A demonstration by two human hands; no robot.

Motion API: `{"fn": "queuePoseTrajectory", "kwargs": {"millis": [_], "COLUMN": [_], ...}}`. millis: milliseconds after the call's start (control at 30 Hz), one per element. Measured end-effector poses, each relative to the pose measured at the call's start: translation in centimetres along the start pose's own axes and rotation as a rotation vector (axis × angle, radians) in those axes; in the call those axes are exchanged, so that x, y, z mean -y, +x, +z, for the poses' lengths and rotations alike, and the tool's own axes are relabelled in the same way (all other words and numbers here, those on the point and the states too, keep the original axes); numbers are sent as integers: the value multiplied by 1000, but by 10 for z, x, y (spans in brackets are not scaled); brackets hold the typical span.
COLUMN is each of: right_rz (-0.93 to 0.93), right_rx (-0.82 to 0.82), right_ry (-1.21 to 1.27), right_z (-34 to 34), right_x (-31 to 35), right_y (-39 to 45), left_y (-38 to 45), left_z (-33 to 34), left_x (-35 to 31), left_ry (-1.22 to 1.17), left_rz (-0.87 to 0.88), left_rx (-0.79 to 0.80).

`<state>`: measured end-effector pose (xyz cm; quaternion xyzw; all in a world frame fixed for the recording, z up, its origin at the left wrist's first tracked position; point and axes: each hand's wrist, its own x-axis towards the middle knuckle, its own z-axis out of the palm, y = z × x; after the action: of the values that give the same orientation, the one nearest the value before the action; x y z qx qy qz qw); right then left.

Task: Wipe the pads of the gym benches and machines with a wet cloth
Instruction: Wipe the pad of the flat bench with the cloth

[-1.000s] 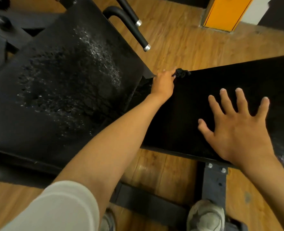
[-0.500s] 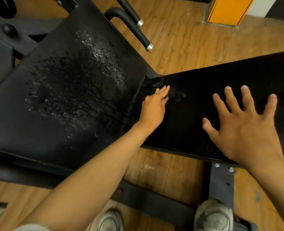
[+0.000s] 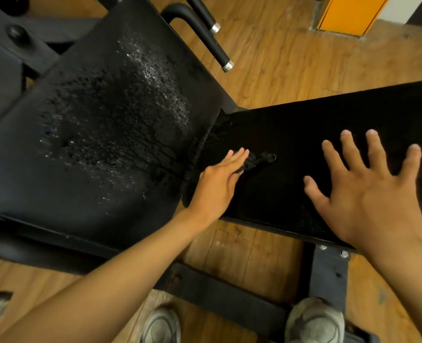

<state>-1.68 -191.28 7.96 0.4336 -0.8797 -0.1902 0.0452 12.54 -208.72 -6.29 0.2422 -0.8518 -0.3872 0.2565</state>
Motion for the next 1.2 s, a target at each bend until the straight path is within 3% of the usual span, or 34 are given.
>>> {"fn": "queuePoseTrajectory", "kwargs": {"millis": [100,300,433,567,700,1000,1200], "right_rz": [-1,-9,3,3,-2,-9,-19], "right_rx": [-8,-20,-29,-29,-11,-14,-6], "right_ry": [7,15,20,26,4,17,40], "right_z": [0,3,5,4,3,2,0], "right_x": [0,0,2,1,2,1,0], "right_y": [0,2,2,2,2,1,1], "left_y": [33,154,130,41,-22,128,82], "left_z": [4,8,6,-9,-13,-9,-14], "left_x": [8,41,39,21,6,45,36], "left_ry": [20,111,116,38,-12,115,30], "left_rz": [-33,-279,-222,-105,-106,-318,-256], "left_rx": [-5,-5,-12,-45,-30,-32,-55]}}
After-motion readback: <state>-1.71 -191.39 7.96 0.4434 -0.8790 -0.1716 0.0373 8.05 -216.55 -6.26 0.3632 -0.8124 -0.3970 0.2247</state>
